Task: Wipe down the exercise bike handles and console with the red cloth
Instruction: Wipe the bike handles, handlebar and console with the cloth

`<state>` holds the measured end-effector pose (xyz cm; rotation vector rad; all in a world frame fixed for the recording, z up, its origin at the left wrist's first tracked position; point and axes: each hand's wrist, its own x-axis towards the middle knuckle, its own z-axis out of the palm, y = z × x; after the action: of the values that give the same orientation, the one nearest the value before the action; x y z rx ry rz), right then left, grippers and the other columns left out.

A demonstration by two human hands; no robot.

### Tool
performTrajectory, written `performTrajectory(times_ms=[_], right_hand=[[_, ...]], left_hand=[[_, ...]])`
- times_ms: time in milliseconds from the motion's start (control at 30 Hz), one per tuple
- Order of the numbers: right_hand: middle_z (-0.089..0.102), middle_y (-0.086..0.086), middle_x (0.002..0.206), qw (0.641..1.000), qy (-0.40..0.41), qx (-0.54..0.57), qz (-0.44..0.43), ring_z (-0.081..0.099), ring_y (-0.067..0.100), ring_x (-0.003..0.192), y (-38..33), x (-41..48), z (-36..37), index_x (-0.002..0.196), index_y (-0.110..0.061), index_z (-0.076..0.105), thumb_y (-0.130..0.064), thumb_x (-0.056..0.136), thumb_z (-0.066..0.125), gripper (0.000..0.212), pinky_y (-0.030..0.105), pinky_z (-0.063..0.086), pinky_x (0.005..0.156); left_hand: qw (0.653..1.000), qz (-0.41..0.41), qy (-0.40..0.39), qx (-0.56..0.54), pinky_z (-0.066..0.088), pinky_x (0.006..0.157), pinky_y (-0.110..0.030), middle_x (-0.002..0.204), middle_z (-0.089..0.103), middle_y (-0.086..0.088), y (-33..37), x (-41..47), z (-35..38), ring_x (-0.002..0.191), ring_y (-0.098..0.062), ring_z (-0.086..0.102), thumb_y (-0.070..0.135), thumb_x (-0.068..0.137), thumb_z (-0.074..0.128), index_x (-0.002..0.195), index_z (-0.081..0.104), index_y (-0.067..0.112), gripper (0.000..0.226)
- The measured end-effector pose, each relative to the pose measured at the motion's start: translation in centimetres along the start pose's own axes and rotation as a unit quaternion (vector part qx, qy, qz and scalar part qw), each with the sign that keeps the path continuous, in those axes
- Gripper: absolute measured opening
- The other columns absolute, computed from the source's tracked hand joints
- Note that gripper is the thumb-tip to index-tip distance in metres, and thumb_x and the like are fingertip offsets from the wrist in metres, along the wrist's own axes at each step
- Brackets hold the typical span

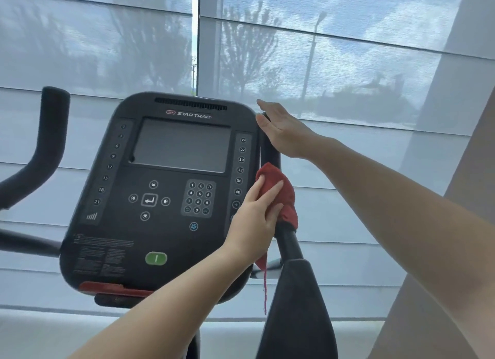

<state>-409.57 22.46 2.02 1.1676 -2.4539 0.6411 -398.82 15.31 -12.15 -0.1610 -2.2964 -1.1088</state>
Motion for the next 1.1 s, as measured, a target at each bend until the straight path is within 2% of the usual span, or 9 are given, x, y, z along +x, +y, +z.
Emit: performTrajectory(times_ms=[67, 167, 233, 333, 400, 500, 633, 933, 1100], right_hand=[[0.022, -0.003, 0.151, 1.000, 0.000, 0.004, 0.003, 0.026, 0.013, 0.137, -0.1, 0.0, 0.0, 0.148, -0.021, 0.014, -0.044, 0.099, 0.022, 0.054, 0.023, 0.018, 0.099], [0.022, -0.004, 0.151, 1.000, 0.000, 0.008, 0.005, 0.025, 0.013, 0.137, -0.1, -0.1, 0.0, 0.148, -0.021, 0.014, -0.044, 0.100, 0.022, 0.054, 0.023, 0.018, 0.099], [0.022, -0.004, 0.151, 1.000, 0.000, 0.010, 0.006, 0.026, 0.013, 0.137, -0.1, -0.1, 0.0, 0.148, -0.022, 0.014, -0.044, 0.099, 0.021, 0.054, 0.023, 0.018, 0.099], [0.022, -0.004, 0.151, 1.000, 0.001, 0.011, 0.004, 0.026, 0.013, 0.137, 0.0, 0.0, 0.0, 0.148, -0.022, 0.014, -0.044, 0.099, 0.022, 0.054, 0.023, 0.018, 0.100], [0.022, -0.004, 0.151, 1.000, 0.004, 0.013, 0.000, 0.025, 0.013, 0.137, 0.1, 0.0, 0.2, 0.148, -0.022, 0.015, -0.044, 0.099, 0.022, 0.054, 0.023, 0.017, 0.101], [0.022, -0.004, 0.151, 1.000, 0.009, 0.014, -0.003, 0.024, 0.013, 0.138, 0.2, 0.1, 0.2, 0.148, -0.022, 0.015, -0.044, 0.099, 0.023, 0.054, 0.024, 0.017, 0.103], [0.022, -0.005, 0.151, 1.000, 0.007, 0.016, -0.005, 0.025, 0.013, 0.137, 0.4, 0.3, 0.3, 0.147, -0.023, 0.015, -0.045, 0.099, 0.022, 0.054, 0.025, 0.018, 0.104], [0.021, -0.005, 0.151, 1.000, 0.006, 0.017, -0.015, 0.027, 0.012, 0.137, 0.5, 0.3, 0.3, 0.148, -0.023, 0.016, -0.046, 0.099, 0.021, 0.054, 0.023, 0.018, 0.102], [0.020, -0.005, 0.152, 1.000, 0.003, 0.022, -0.011, 0.026, 0.012, 0.137, 0.3, 0.1, 0.2, 0.148, -0.023, 0.015, -0.047, 0.099, 0.021, 0.055, 0.023, 0.018, 0.101]], left_hand=[[1.000, 0.000, 0.008, -0.029, 0.021, 0.103, -0.011, 0.152, 0.029, 0.011, -0.4, -0.5, -0.2, 0.136, -0.006, 0.032, 0.022, 0.096, 0.051, 0.136, 0.045, 0.036, 0.043], [0.996, -0.023, 0.007, -0.084, 0.031, 0.107, -0.019, 0.140, 0.046, 0.009, -1.0, -1.3, -0.6, 0.128, -0.006, 0.043, 0.017, 0.094, 0.054, 0.134, 0.049, 0.033, 0.044], [0.985, -0.072, 0.015, -0.158, 0.046, 0.091, -0.018, 0.125, 0.058, 0.007, -1.2, -1.5, -1.1, 0.107, -0.003, 0.060, 0.012, 0.094, 0.053, 0.132, 0.051, 0.033, 0.043], [0.956, -0.139, 0.066, -0.251, 0.051, 0.074, -0.012, 0.115, 0.066, 0.004, -1.6, -0.8, -2.2, 0.087, -0.001, 0.066, 0.010, 0.096, 0.049, 0.131, 0.053, 0.030, 0.040], [0.928, -0.177, 0.073, -0.319, 0.057, 0.076, -0.030, 0.115, 0.067, -0.004, -1.9, 0.3, -2.6, 0.086, -0.015, 0.070, 0.014, 0.097, 0.048, 0.131, 0.054, 0.029, 0.037], [0.916, -0.200, 0.024, -0.347, 0.046, 0.099, -0.050, 0.119, 0.066, -0.004, -1.5, 1.4, -1.8, 0.106, -0.020, 0.063, 0.034, 0.094, 0.050, 0.127, 0.056, 0.033, 0.034], [0.927, -0.201, 0.012, -0.316, 0.042, 0.105, -0.038, 0.119, 0.065, 0.011, -1.3, 1.4, 0.1, 0.113, -0.009, 0.059, 0.039, 0.089, 0.051, 0.128, 0.051, 0.043, 0.040], [0.953, -0.184, 0.009, -0.241, 0.042, 0.100, -0.022, 0.127, 0.058, 0.012, -0.7, -1.3, 0.1, 0.113, -0.004, 0.056, 0.023, 0.094, 0.054, 0.140, 0.040, 0.033, 0.049], [0.946, -0.207, 0.015, -0.247, 0.042, 0.103, -0.029, 0.128, 0.057, 0.010, -0.4, 0.3, 0.4, 0.116, -0.010, 0.055, 0.025, 0.095, 0.053, 0.141, 0.039, 0.035, 0.049]])
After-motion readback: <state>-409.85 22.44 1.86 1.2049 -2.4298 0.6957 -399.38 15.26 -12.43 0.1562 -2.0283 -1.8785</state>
